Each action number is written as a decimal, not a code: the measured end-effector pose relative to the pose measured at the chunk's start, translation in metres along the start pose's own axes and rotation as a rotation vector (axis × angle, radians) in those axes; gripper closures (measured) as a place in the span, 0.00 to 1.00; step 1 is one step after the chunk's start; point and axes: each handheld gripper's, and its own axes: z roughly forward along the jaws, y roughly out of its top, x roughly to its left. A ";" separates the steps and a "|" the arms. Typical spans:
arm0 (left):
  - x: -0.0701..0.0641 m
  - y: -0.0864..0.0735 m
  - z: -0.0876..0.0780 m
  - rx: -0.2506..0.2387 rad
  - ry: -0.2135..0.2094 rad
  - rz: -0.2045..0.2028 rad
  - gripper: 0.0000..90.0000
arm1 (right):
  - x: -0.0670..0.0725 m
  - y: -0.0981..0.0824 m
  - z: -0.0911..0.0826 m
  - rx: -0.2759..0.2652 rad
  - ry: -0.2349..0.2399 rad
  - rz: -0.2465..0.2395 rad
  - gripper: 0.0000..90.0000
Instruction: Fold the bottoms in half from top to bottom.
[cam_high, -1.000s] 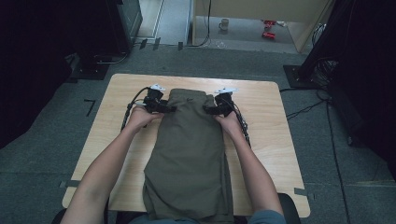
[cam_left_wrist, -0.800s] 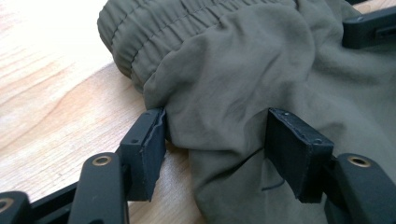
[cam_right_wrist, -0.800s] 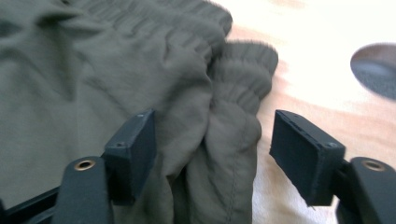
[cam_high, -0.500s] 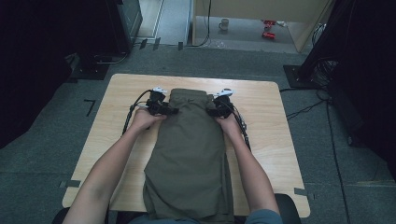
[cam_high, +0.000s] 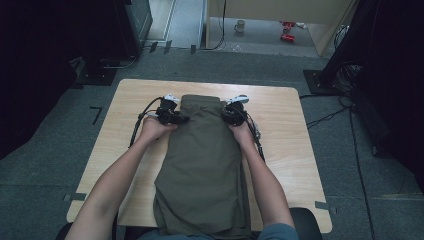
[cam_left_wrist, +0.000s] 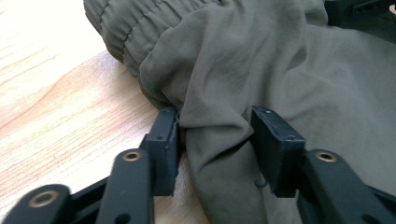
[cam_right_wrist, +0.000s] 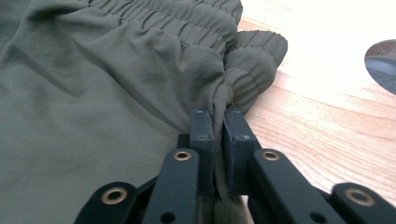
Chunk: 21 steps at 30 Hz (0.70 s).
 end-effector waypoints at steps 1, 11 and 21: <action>0.000 0.000 0.000 0.000 0.000 -0.003 0.64 | 0.000 0.000 0.000 -0.001 0.000 -0.001 0.95; 0.006 0.006 -0.006 0.035 -0.047 -0.067 0.89 | -0.002 0.011 0.001 0.031 0.020 0.040 0.97; 0.013 0.035 -0.033 -0.120 0.035 -0.040 0.89 | -0.001 0.053 -0.020 -0.044 0.030 0.007 0.97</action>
